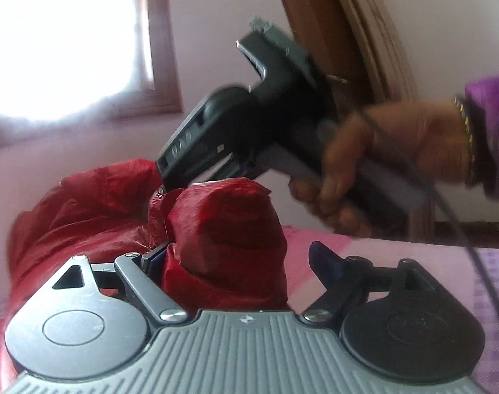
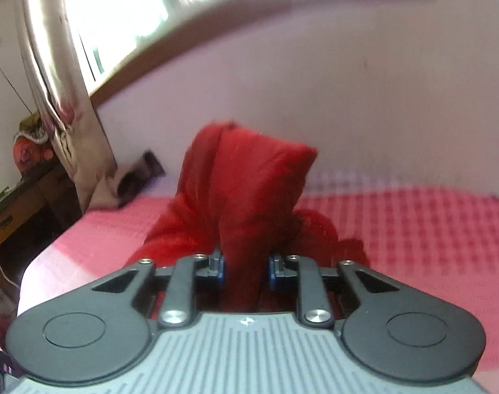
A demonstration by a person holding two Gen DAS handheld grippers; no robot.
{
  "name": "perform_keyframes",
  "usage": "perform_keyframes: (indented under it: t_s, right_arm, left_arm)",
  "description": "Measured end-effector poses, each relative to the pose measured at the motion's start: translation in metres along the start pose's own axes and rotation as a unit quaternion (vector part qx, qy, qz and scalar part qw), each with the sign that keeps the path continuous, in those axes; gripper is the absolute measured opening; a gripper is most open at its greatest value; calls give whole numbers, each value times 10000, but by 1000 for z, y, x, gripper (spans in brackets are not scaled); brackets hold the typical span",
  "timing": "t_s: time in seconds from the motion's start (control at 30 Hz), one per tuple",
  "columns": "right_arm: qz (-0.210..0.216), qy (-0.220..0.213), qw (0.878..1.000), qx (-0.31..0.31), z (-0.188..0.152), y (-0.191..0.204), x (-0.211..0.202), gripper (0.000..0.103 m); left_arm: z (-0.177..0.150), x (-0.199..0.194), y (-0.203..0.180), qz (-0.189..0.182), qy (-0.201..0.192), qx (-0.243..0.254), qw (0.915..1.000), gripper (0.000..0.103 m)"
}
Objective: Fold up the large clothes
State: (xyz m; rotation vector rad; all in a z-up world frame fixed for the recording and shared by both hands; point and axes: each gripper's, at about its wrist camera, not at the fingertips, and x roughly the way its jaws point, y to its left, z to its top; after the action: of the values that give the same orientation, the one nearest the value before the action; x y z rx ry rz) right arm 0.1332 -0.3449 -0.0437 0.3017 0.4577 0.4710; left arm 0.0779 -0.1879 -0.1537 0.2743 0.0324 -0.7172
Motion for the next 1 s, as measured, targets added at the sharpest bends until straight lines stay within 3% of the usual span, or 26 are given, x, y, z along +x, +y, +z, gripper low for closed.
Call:
perform_keyframes:
  t_s: [0.13, 0.23, 0.3, 0.4, 0.5, 0.57, 0.67, 0.8, 0.83, 0.9, 1.0]
  right_arm:
    - [238, -131, 9947, 990, -41, -56, 1, 23]
    - [704, -442, 9736, 2125, -81, -105, -3, 33]
    - [754, -555, 9665, 2389, -91, -115, -7, 36]
    - [100, -717, 9863, 1480, -64, -90, -34, 39]
    - [-349, -1068, 9935, 183, -22, -50, -63, 39]
    - [-434, -1061, 9912, -661, 2, -17, -64, 38]
    - [-445, -637, 9811, -1770, 17, 24, -35, 38]
    - [-1038, 265, 9480, -2997, 4, 40, 28, 30]
    - [-1139, 444, 9396, -3198, -2, 40, 39, 30]
    - [-1144, 619, 9361, -3267, -15, 33, 46, 30]
    - [-1003, 618, 9477, -2967, -23, 12, 48, 29]
  left_arm:
    - [-14, 6, -14, -315, 225, 221, 9990, 84]
    - [-18, 13, -20, -505, 408, 335, 9973, 84]
    - [-18, 19, -20, -604, 479, 265, 9967, 86]
    - [-17, 27, -17, -608, 528, 121, 9967, 92]
    - [-19, 33, -16, -595, 533, 92, 9968, 92]
    - [-20, 36, -20, -588, 592, 193, 9963, 96]
    - [-20, 43, -24, -556, 680, 292, 9957, 97]
    - [-21, 46, -23, -556, 762, 443, 9946, 99]
    - [-22, 48, -25, -579, 780, 482, 9941, 99]
    - [-23, 53, -24, -625, 815, 502, 9934, 99]
    - [-24, 57, -26, -693, 869, 466, 9927, 99]
